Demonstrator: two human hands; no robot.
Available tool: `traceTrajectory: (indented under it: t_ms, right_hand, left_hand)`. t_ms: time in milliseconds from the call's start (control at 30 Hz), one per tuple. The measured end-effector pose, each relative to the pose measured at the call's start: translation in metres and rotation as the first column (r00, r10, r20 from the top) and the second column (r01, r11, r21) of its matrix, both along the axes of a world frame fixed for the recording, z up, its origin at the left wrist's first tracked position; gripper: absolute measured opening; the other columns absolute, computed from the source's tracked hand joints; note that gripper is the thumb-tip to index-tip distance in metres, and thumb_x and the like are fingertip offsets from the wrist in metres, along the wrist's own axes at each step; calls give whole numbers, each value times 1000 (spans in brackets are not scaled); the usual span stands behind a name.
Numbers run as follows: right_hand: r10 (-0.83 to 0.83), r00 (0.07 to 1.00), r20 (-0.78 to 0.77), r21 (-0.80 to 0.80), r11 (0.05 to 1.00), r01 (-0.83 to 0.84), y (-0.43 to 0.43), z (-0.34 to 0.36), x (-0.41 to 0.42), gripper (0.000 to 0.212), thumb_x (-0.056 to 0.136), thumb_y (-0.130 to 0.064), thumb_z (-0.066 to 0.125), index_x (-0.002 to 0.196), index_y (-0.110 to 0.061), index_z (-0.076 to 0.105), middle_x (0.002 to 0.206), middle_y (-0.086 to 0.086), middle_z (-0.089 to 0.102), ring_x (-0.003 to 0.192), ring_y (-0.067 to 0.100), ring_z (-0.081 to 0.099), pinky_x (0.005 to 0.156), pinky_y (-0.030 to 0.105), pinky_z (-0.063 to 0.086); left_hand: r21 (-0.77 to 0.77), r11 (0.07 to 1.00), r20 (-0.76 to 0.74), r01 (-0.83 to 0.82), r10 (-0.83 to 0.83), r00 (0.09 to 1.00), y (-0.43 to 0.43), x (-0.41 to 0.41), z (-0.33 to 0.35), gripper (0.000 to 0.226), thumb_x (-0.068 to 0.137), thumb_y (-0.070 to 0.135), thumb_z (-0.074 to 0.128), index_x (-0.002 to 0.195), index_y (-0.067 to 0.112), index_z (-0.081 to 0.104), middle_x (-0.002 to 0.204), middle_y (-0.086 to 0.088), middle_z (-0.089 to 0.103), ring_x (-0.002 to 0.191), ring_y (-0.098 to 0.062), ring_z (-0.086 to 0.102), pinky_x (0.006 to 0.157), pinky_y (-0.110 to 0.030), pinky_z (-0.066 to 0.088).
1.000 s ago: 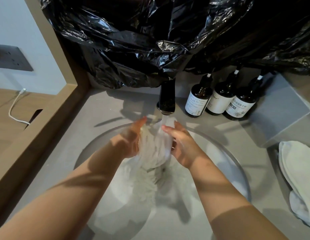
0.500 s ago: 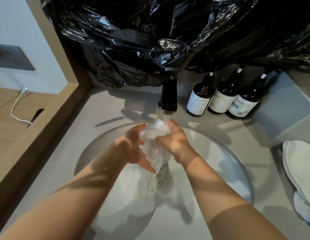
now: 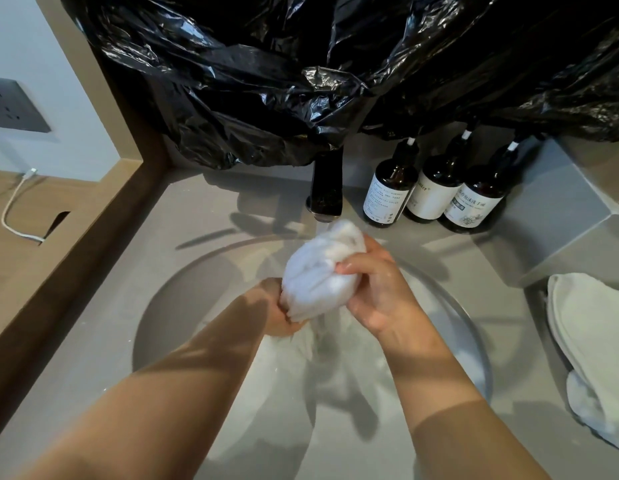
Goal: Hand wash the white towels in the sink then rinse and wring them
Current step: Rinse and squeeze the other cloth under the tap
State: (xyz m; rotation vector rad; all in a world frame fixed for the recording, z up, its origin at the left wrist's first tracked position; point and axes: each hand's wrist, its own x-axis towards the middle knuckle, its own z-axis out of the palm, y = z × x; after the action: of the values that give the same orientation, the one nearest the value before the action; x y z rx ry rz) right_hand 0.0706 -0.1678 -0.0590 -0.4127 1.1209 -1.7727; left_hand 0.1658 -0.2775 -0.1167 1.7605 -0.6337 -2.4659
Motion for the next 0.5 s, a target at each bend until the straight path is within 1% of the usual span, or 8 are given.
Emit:
traceTrajectory:
  t_ms: [33,67,133,233,300,400,433,500]
  right_hand:
    - [-59,998,33,-8,998,59,1,-6,-8,46,49,2,54,95,-3,54,87,14,60,85,29,61,76,35,46]
    - [-136,989,52,26,991,134,3,-13,-15,46,50,-1,54,96,-4,54,86,15,60,83,29,61,74,35,47]
    - [-276,960,51,198,945,261,8,-27,-24,45,49,-11,56,94,-7,55,86,15,59,80,28,59,67,31,45]
    - [-388,912,131,456,841,292,17,-54,-18,12,62,-23,52,72,-16,54,79,5,54,70,22,50,66,26,35]
    - [-306,910,278,402,898,179,19,-61,-5,22,69,-29,48,75,-18,66,87,7,62,83,27,57,76,35,42]
    - [-230,861,453,155,972,178,13,-58,3,63,83,-63,39,78,-13,78,94,14,71,96,31,64,94,42,44]
    - [-236,862,449,175,969,174,9,-55,1,67,85,-65,37,78,-12,77,92,14,72,93,30,66,91,39,46]
    - [-231,933,274,262,952,159,0,-54,3,50,88,-51,49,88,-6,72,92,17,70,88,31,67,78,33,52]
  left_hand:
    - [-5,1000,-7,10,-10,1000,-3,5,3,25,93,12,43,71,7,53,42,-9,49,37,-18,48,41,-20,39]
    - [13,995,-7,-95,95,995,-7,3,0,27,93,14,41,69,9,53,40,-6,48,32,-16,47,39,-17,39]
    - [-12,994,-113,-109,107,988,-7,6,0,32,95,16,33,76,9,58,43,-4,54,33,-17,51,41,-18,41]
    - [-185,983,-303,-10,-48,952,3,10,8,40,97,8,16,94,0,55,51,-8,62,45,-19,60,42,-23,50]
    - [-221,975,-344,5,-82,935,6,10,11,33,94,12,25,97,1,56,66,-12,65,65,-25,63,55,-29,55]
    - [-258,957,-347,129,-217,913,3,14,16,42,74,23,38,99,1,62,81,-16,63,77,-31,62,65,-32,54]
    - [-280,934,-317,222,-308,897,0,17,20,44,71,30,42,98,3,66,82,-15,66,77,-31,64,66,-32,54]
    - [-324,876,-200,359,-434,879,-7,17,25,51,69,46,53,99,10,69,86,-12,70,81,-30,65,69,-35,54]
